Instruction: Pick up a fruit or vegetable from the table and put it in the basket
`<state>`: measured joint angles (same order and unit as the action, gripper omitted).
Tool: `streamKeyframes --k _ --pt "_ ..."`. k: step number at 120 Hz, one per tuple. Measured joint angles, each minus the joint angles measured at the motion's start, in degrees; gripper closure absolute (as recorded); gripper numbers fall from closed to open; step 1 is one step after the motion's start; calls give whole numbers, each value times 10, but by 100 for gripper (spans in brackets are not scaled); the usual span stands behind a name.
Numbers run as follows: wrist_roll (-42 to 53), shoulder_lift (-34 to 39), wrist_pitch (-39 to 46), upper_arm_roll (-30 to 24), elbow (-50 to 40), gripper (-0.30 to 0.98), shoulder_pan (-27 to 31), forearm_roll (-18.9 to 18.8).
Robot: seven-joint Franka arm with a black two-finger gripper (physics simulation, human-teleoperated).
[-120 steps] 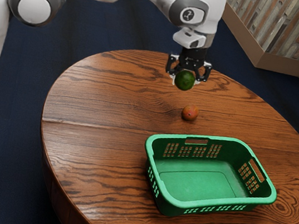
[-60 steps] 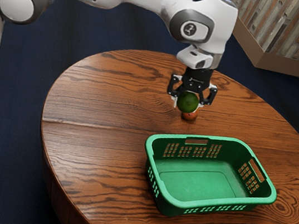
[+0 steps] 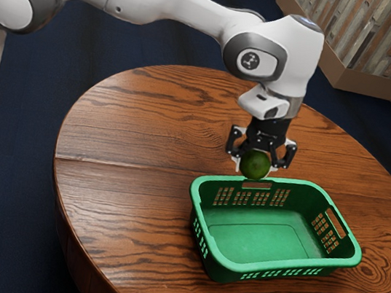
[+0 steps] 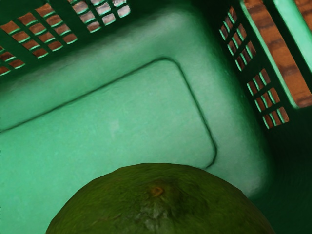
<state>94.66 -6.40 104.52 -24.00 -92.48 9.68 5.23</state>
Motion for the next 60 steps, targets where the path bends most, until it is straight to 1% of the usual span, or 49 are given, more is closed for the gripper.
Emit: streamKeyframes --k 20,34,60 --pt "-22 -16 16 -23 2 34 -5 -3" --pt "-35 -53 34 -41 26 35 -20 -30" --pt "-55 -126 52 -44 69 35 -34 -72"
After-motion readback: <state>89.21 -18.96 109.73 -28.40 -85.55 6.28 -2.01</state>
